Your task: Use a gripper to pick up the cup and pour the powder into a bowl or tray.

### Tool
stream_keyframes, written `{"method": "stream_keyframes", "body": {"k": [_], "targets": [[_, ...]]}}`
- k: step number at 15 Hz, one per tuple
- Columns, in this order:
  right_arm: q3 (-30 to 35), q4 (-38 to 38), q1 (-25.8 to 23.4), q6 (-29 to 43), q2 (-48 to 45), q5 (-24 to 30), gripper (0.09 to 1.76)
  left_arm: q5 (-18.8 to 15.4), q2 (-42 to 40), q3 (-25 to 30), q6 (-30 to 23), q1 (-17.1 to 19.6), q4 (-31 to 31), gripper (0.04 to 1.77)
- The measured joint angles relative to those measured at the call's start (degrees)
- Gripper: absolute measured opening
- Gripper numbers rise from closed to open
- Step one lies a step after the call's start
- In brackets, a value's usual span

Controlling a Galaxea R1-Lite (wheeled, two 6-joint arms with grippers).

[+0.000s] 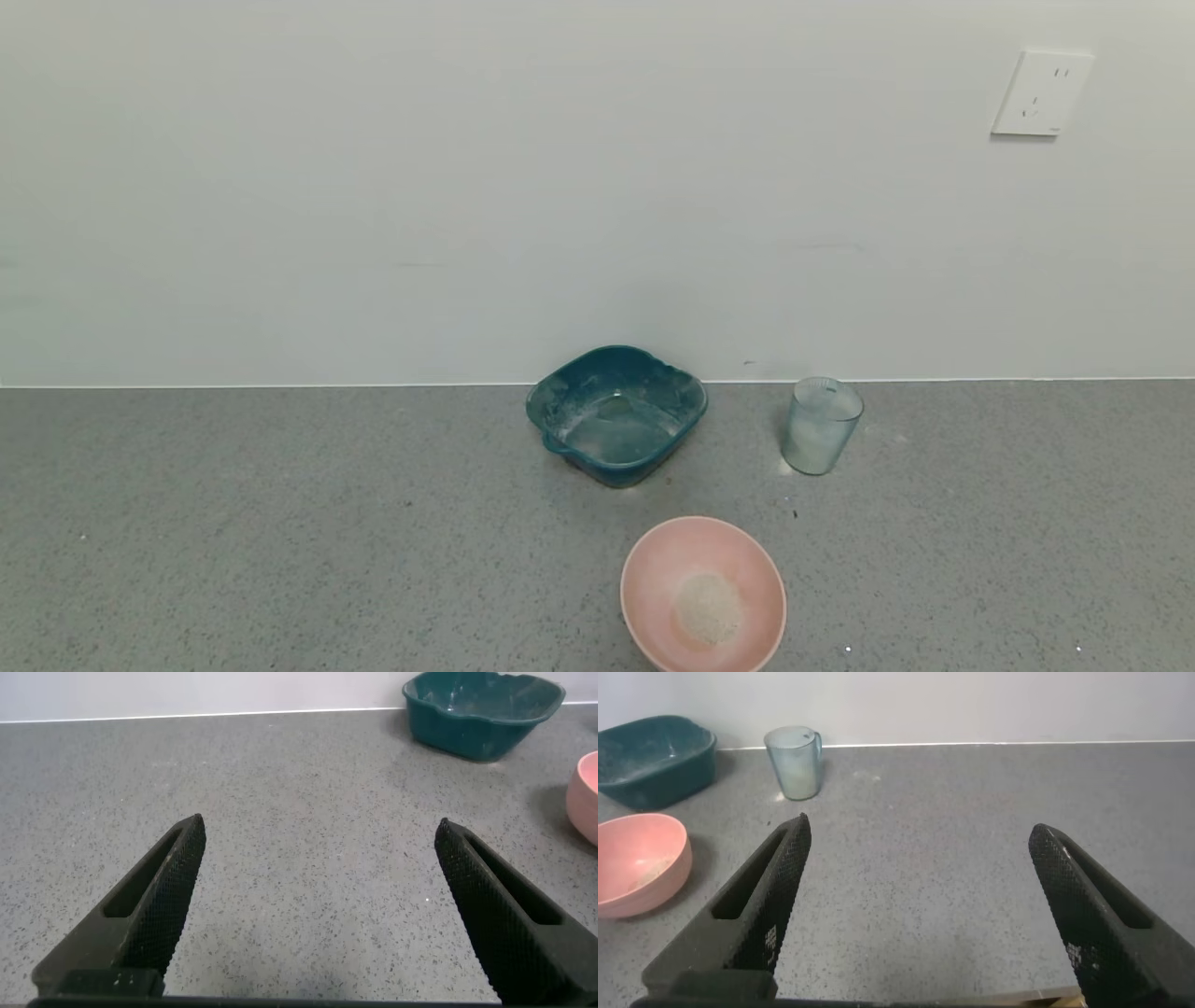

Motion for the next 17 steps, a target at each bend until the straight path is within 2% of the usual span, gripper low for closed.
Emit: {"method": "stream_keyframes", "body": {"k": [2,6,8,11,17], "targets": [[5.7,-4.2,0.2,0.0,-3.3,0.7,1.70,0.0,0.0,0.0,0.0,0.0,0.0,1.76],[17.6,-17.3,0.3,0.1,-6.7,1.5,1.70,0.0,0.0,0.0,0.3,0.0,0.0,1.76],[22.0,-20.8,0.3,0.1,-7.2,2.2,1.70,0.0,0.0,0.0,0.1,0.0,0.0,1.76],[24.5,-18.5,0.3,-0.1,-7.4,5.2,1.70,0.0,0.0,0.0,0.0,0.0,0.0,1.76],[25.0,-17.6,0.5,0.2,-7.4,5.4,1.70,0.0,0.0,0.0,0.0,0.0,0.0,1.76]]}}
